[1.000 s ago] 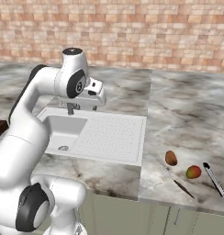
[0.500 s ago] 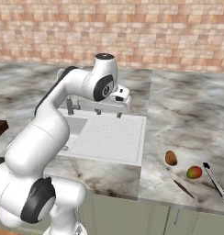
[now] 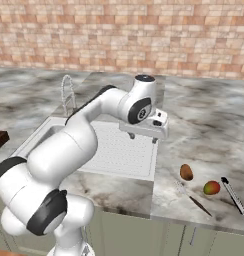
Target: Pick up all produce items and place them in the sink. Turn on the sink faucet to wash them. Then turn the sink off and put them in the tray.
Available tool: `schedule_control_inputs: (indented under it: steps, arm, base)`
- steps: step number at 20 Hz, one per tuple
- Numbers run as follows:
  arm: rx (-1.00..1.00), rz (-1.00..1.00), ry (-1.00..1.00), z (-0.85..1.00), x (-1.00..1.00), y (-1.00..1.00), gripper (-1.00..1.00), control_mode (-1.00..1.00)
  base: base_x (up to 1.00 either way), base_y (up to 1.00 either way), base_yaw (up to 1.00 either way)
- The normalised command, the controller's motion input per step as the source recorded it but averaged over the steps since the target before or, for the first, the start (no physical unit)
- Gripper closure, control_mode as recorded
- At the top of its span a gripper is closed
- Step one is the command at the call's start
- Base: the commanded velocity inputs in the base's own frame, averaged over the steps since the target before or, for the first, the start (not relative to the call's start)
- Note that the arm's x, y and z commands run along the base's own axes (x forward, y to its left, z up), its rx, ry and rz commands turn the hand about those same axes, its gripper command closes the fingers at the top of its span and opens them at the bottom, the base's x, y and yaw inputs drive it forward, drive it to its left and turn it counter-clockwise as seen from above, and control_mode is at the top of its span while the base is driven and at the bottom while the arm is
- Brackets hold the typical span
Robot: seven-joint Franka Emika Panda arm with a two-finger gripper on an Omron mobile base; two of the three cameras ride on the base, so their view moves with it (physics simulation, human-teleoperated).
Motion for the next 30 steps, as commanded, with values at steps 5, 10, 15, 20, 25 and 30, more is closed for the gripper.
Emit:
schedule_control_inputs:
  steps: [5, 10, 15, 20, 25, 30]
  arm:
    - [0.0, -0.07, 0.02, -0.39, 0.0, -0.82, -1.0, -1.0]
    - [0.0, -0.09, 0.03, -0.36, 0.0, -0.72, -1.0, -1.0]
    - [0.0, -0.08, 0.05, -0.31, 0.04, -0.56, -1.0, -1.0]
    - [0.0, -0.03, 0.04, -0.23, 0.37, -0.22, -1.0, -1.0]
    - [0.0, 0.0, 0.0, -0.18, 0.39, -0.02, -1.0, -1.0]
    - [0.0, 0.0, 0.0, -0.31, 0.36, -0.1, -1.0, -1.0]
  base:
    - [0.0, 0.0, 0.0]
    - [0.0, 0.0, 0.0]
    - [0.0, 0.0, 0.0]
    - [0.0, 0.0, 0.0]
    - [0.0, 0.0, 0.0]
    - [0.0, 0.0, 0.0]
